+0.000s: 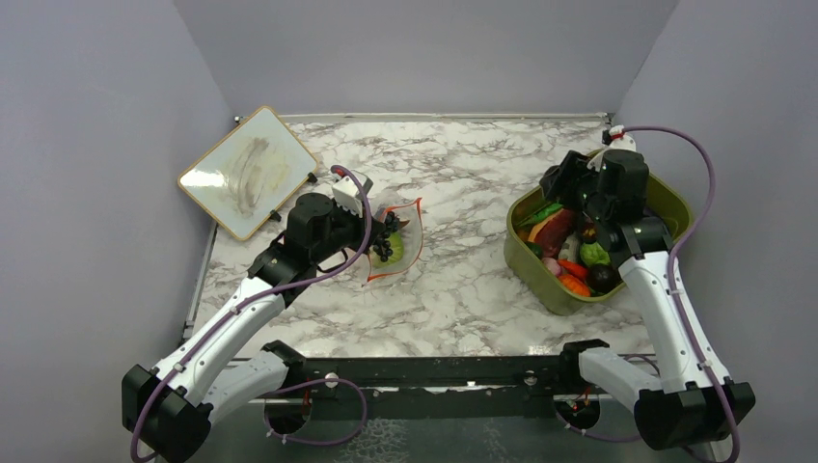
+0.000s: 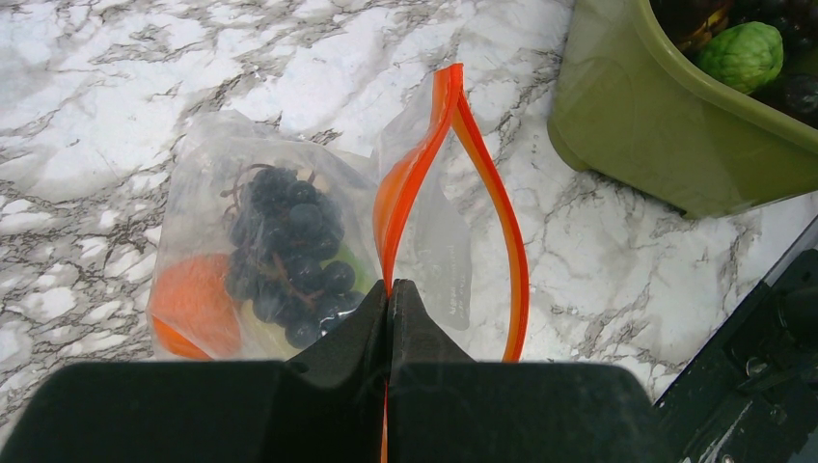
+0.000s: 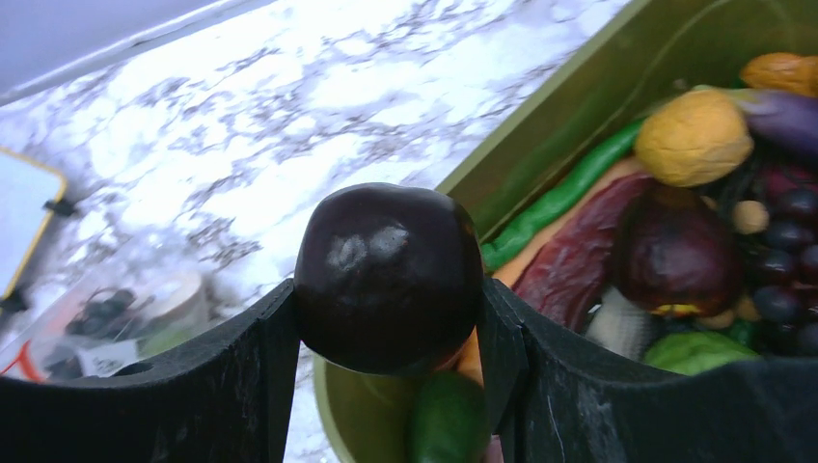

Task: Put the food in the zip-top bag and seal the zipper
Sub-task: Pick up the fake fruit from the bin, then place the fake fruit in the zipper food storage bag.

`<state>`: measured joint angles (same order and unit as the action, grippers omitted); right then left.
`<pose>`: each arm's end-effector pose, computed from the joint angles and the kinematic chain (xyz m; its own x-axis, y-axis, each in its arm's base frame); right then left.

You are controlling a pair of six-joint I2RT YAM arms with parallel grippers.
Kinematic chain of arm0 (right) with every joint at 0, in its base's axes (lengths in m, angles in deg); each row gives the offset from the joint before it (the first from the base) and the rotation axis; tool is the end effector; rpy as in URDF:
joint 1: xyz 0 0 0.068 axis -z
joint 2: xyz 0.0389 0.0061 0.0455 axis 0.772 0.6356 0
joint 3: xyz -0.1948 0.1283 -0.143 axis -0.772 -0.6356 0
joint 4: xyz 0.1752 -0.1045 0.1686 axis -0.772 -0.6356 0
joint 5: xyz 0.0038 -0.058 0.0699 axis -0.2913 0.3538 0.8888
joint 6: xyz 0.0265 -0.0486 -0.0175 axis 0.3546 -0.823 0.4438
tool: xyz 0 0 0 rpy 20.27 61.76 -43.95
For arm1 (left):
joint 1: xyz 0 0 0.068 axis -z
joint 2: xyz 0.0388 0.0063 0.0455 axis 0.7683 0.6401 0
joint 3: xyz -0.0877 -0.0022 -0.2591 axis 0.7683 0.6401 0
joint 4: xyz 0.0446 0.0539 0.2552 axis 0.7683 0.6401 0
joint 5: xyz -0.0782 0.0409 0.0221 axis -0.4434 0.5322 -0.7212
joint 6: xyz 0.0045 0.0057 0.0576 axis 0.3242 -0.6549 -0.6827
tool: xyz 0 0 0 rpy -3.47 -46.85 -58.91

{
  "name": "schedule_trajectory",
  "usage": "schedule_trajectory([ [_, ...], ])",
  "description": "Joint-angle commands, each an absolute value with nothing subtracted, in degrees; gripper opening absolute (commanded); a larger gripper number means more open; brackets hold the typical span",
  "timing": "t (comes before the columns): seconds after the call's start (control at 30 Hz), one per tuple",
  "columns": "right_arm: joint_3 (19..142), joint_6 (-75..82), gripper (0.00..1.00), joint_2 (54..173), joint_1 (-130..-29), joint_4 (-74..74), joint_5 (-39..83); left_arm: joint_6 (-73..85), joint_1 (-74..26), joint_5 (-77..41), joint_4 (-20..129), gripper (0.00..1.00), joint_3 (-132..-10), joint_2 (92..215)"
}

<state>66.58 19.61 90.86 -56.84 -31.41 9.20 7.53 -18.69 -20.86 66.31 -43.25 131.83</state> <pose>0.2253 0.0210 0.3583 -0.4473 0.3392 -0.8276 0.1563 0.9407 0.3011 0.1892 -0.1254 0.3091 -0.4229 -0.0107 -0.9061 0.5851 0.7604 -0.2820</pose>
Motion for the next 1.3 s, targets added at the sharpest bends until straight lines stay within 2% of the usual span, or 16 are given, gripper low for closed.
schedule_trajectory([
  [0.0, 66.48, 22.28, 0.37, 90.05, -57.13, -30.41, 19.17, 7.41, -18.65, -19.76, 64.49, 0.00, -42.51, 132.08],
  [0.23, 66.35, 23.94, 0.36, 90.16, -61.82, -29.13, 19.16, 7.42, -18.65, -19.46, 64.54, 0.00, -42.46, 132.19],
  [0.53, 68.17, 26.71, 0.36, 92.58, -78.43, -27.75, 13.99, 7.88, -18.65, -19.58, 64.24, 0.00, -42.42, 132.09],
  [0.97, 62.91, 32.73, 0.36, 95.81, -93.42, -14.50, 17.33, 11.60, -18.65, -21.97, 62.29, 0.00, -42.22, 132.04],
  [1.27, 64.03, 35.10, 0.37, 103.92, -102.48, -9.22, 14.61, 11.98, -18.65, -21.70, 63.40, 0.00, -43.36, 131.63],
])
